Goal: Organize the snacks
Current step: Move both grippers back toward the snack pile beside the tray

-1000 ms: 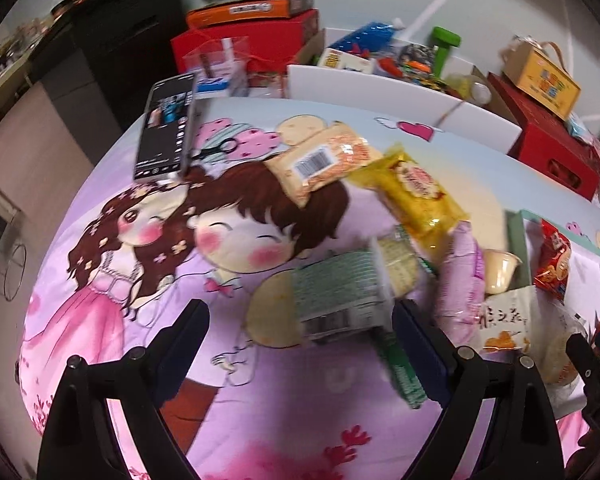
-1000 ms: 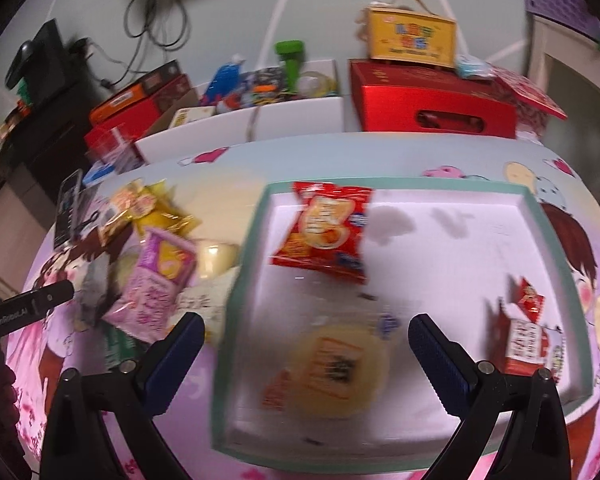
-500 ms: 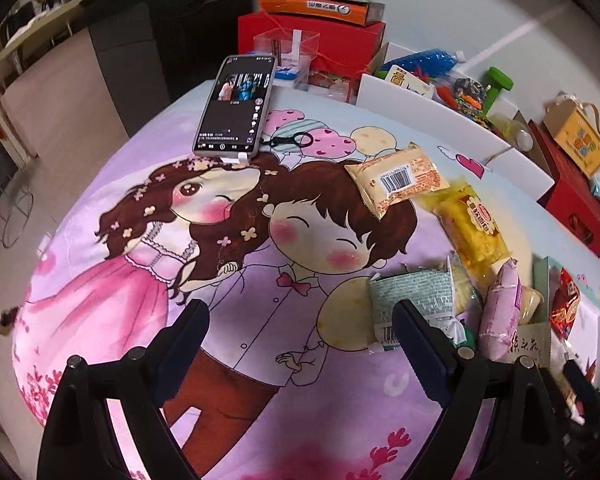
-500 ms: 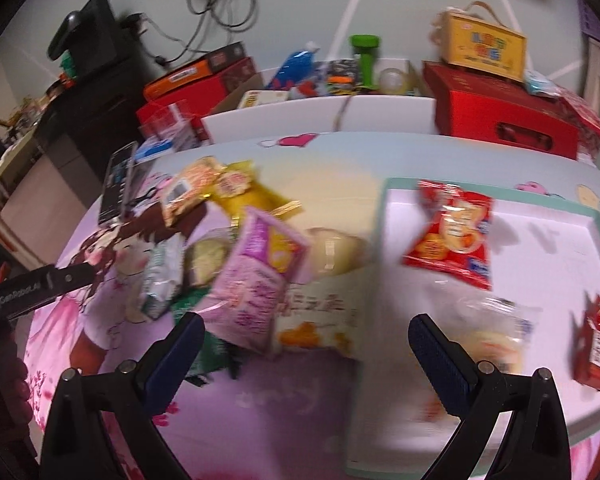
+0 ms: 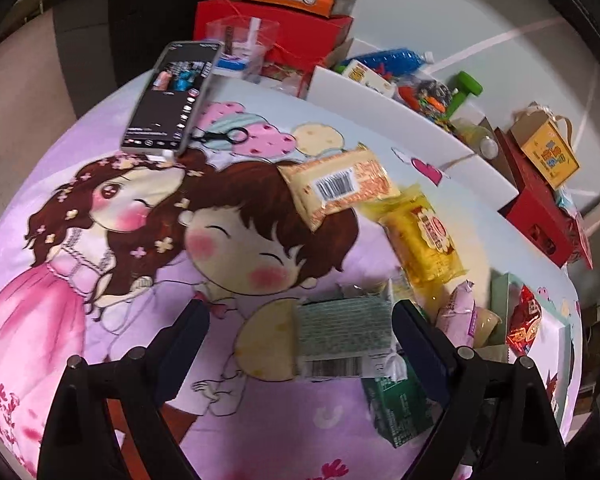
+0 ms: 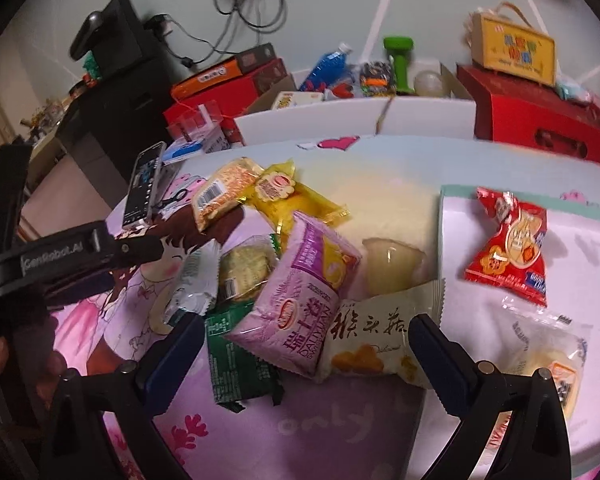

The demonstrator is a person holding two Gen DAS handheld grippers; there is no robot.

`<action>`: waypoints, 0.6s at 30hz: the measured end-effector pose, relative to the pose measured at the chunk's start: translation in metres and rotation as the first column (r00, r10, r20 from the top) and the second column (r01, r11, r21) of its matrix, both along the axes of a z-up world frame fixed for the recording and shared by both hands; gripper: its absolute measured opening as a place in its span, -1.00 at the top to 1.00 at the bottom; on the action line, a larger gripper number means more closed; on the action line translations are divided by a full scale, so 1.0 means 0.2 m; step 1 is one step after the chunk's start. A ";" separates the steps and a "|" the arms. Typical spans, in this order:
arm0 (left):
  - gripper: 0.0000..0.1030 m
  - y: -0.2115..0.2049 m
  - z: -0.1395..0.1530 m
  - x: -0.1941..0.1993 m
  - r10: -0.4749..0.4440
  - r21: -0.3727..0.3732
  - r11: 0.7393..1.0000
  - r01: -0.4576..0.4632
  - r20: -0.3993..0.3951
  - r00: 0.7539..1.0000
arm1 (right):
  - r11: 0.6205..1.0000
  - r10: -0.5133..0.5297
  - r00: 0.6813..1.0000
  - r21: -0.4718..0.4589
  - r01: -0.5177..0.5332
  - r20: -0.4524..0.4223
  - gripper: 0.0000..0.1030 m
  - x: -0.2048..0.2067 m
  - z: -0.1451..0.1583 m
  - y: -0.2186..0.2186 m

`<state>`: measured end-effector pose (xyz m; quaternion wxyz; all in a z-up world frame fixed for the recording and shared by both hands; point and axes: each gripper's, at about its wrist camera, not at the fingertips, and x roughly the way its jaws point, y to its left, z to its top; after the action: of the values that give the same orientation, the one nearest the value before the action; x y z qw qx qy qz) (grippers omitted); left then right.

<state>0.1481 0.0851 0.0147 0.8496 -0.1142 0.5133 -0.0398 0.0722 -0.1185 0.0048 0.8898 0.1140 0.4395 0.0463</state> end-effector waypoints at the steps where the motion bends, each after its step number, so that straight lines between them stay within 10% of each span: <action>1: -0.80 -0.01 -0.01 0.01 -0.013 0.001 1.000 0.013 -0.006 1.000 | 1.000 -0.014 1.000 -0.004 0.014 -0.008 -1.00 0.01 -0.01 -0.01; 18: -0.98 -0.01 -0.06 0.04 -0.036 -0.048 0.998 0.037 0.014 0.999 | 0.985 0.030 0.994 0.175 -0.012 -0.102 -1.00 0.27 0.07 -0.12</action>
<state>0.1551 0.0821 0.0017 0.8492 -0.1249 0.5086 -0.0685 0.1271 -0.1435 0.0198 0.8517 0.1889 0.4808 0.0880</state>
